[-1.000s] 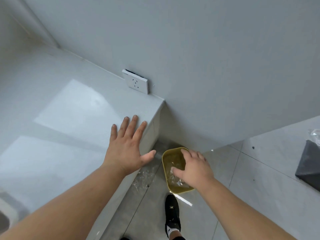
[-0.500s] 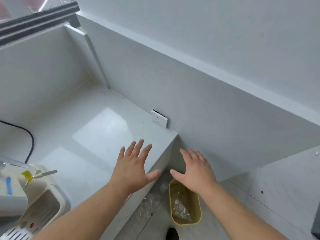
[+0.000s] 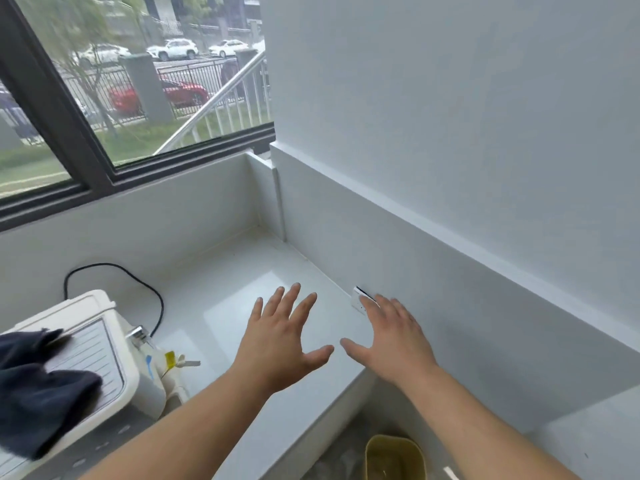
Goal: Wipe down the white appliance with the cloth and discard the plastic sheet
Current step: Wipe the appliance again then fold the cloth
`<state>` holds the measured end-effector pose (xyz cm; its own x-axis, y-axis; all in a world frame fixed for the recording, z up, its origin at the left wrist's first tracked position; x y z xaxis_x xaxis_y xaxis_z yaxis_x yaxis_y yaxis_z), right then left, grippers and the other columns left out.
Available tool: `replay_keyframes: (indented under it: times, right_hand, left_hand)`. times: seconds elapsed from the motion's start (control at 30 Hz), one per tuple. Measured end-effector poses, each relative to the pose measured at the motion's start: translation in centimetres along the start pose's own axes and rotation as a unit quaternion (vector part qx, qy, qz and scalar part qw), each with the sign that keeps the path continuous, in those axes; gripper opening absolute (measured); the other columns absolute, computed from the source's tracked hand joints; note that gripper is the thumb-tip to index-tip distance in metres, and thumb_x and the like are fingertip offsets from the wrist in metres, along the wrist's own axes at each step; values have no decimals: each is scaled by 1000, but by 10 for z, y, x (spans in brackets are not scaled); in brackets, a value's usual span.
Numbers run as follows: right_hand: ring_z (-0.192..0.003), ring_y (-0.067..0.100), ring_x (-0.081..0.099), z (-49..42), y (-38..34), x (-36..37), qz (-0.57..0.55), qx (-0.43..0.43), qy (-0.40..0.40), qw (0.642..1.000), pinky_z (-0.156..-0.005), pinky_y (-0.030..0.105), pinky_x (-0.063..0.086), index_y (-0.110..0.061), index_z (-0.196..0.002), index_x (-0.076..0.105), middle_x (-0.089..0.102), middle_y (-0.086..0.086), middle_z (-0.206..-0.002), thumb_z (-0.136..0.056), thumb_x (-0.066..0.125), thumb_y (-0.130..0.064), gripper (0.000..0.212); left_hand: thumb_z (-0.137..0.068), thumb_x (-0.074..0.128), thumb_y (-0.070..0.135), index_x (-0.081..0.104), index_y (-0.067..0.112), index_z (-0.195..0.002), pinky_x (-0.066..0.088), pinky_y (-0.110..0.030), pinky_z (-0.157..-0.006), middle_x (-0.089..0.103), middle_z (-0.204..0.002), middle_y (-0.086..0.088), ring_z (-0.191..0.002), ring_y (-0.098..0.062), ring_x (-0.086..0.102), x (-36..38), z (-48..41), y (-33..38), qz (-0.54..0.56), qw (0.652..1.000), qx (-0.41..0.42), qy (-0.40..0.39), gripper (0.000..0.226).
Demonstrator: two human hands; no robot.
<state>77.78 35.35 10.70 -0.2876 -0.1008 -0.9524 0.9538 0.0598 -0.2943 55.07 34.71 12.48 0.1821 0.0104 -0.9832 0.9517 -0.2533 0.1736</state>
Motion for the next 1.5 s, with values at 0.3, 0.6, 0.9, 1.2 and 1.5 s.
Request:
replay_keyframes:
  times: [0.3, 0.6, 0.9, 1.2, 1.5]
  right_hand:
    - [-160, 26, 9, -19, -106, -53, -3, -90, 43, 995, -128, 46, 15, -35, -164, 15, 16, -1, -173, -81, 37, -86, 100]
    - [-159, 25, 10, -19, -234, -65, -7, -190, 57, 980, -128, 44, 16, -37, -164, 15, 17, -1, -173, -80, 39, -84, 99]
    - [-159, 24, 12, -5, -336, -50, 6, -257, 60, 965, -128, 45, 18, -37, -163, 18, 21, -2, -172, -77, 38, -86, 101]
    - [-159, 23, 11, 19, -416, -21, 32, -309, 31, 950, -127, 43, 13, -37, -163, 16, 18, -2, -173, -76, 34, -87, 102]
    - [-137, 19, 44, 45, -458, 17, 95, -326, 2, 941, -112, 36, 39, -30, -146, 49, 56, -6, -141, -80, 39, -85, 87]
  left_hand:
    - [-80, 32, 91, 9, 43, -166, -2, -49, -132, -1, -178, 8, -164, -19, -4, -89, 27, -62, -15, 995, -43, 87, 101]
    - [-80, 32, 91, 10, 42, -166, -1, -51, -132, 2, -178, 5, -164, -22, -1, -152, 86, -149, -42, 983, -119, 131, 101]
    - [-78, 32, 91, 9, 42, -166, -2, -51, -132, -1, -178, 6, -164, -20, -2, -173, 151, -223, -53, 972, -187, 132, 104]
    - [-78, 30, 90, 15, 42, -165, -4, -50, -131, 1, -178, 7, -164, -18, -1, -173, 209, -284, -50, 962, -231, 133, 101]
    - [-82, 34, 79, 19, 35, -166, -2, -52, -131, 4, -178, 3, -164, -22, -1, -143, 241, -316, -47, 965, -255, 35, 95]
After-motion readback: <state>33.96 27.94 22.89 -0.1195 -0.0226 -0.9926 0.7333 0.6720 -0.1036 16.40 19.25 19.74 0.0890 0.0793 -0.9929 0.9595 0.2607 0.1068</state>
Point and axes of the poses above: each hand's wrist, its own z-axis away from the middle knuckle, its own x-axis out of the palm, y = z × x, the point moved 3 cm from there along -z, towards the middle knuckle
